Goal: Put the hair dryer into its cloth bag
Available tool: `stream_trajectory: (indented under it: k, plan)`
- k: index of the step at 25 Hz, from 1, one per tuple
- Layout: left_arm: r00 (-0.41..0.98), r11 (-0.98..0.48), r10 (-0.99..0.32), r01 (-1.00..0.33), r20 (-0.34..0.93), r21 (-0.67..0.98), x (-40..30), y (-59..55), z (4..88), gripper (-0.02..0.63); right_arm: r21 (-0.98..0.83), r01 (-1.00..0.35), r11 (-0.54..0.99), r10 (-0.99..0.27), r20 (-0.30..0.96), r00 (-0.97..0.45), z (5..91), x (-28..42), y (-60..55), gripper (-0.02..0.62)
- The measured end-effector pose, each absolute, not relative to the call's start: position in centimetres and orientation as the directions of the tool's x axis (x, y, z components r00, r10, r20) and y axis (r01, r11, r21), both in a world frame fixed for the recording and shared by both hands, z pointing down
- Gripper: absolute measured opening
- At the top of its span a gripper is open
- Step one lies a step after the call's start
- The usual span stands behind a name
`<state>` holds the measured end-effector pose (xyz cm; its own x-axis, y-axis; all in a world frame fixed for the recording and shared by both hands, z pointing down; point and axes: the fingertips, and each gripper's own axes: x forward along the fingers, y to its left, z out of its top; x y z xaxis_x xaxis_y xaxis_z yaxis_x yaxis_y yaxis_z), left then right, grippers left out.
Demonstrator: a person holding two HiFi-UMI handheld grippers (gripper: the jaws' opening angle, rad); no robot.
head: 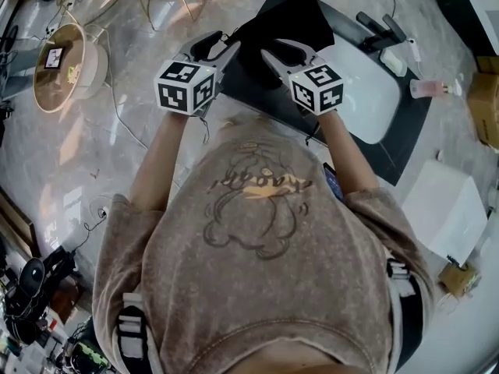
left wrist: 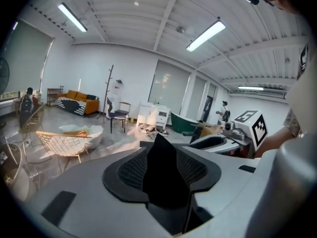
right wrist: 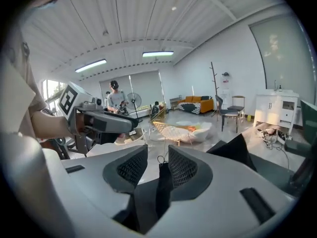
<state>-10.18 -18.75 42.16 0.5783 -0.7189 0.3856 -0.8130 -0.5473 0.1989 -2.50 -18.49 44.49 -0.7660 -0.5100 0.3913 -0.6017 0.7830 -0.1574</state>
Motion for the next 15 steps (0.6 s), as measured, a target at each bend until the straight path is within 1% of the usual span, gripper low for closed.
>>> stream_trajectory:
  k: [2, 6, 9, 12, 15]
  plan:
    - [0.585, -0.557, -0.729, -0.809, 0.354, 0.190, -9.9, -19.0, 40.5, 0.193, -0.145, -0.644, 0.751, -0.573, 0.341, -0.746, 42.3, -0.7, -18.6, 0.103]
    - [0.601, -0.573, -0.751, -0.799, 0.275, 0.184, -9.4, -18.4, 38.1, 0.193, -0.138, -0.732, 0.667, -0.689, 0.261, -0.676, 39.4, 3.3, -18.0, 0.086]
    - [0.605, -0.578, -0.760, -0.796, 0.236, 0.178, -9.2, -18.1, 38.0, 0.193, -0.155, -0.782, 0.604, -0.754, 0.207, -0.624, 38.4, 5.8, -17.1, 0.067]
    - [0.601, -0.583, -0.770, -0.799, 0.214, 0.148, -9.2, -17.9, 38.5, 0.193, -0.152, -0.815, 0.559, -0.795, 0.179, -0.579, 38.7, 7.2, -16.5, 0.058]
    - [0.592, -0.581, -0.783, -0.806, 0.192, 0.115, -9.3, -17.7, 39.2, 0.193, -0.128, -0.825, 0.550, -0.808, 0.170, -0.565, 39.3, 7.3, -16.1, 0.051]
